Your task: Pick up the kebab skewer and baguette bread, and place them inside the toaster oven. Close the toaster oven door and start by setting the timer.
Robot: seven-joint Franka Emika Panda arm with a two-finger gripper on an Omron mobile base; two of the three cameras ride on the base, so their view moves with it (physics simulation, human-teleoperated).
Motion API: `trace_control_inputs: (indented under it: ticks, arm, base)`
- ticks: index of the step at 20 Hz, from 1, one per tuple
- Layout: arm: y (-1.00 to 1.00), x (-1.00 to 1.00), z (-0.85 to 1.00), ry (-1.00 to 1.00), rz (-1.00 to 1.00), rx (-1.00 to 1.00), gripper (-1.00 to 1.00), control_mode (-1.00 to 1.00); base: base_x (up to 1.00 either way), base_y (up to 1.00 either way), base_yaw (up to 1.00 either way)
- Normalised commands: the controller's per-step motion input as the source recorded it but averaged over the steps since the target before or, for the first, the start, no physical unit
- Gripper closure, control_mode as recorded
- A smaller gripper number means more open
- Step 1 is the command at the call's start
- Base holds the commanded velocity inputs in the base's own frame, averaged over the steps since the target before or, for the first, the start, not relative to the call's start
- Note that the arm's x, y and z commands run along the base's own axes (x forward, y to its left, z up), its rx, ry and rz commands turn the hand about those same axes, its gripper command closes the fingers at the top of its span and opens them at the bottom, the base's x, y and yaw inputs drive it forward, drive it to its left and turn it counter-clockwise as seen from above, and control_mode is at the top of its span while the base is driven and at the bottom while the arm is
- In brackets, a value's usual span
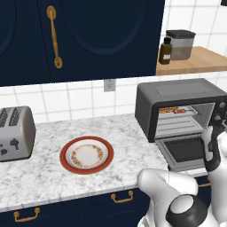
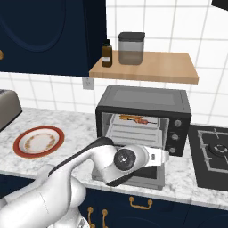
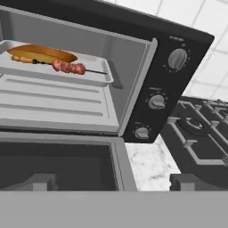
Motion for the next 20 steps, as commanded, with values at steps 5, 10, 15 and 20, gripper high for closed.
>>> trace_control_inputs:
  ticks: [5, 10, 15, 20]
  arm:
    - [-0.13, -0.87, -0.25, 0.11, 0.0, 0.01, -1.0, -1.0]
    - [0.0, -0.4, -0.47, 0.0, 0.0, 0.01, -1.0, -1.0]
    - [0.0, 0.01, -0.45, 0.0, 0.0, 0.01, -1.0, -1.0]
    - [0.0, 0.0, -0.49, 0.0, 0.0, 0.02, -1.0, -1.0]
  base:
    - [0.0, 0.0, 0.0]
    - [0.0, 0.0, 0.0]
    - [0.0, 0.0, 0.0]
    - [0.0, 0.0, 0.0]
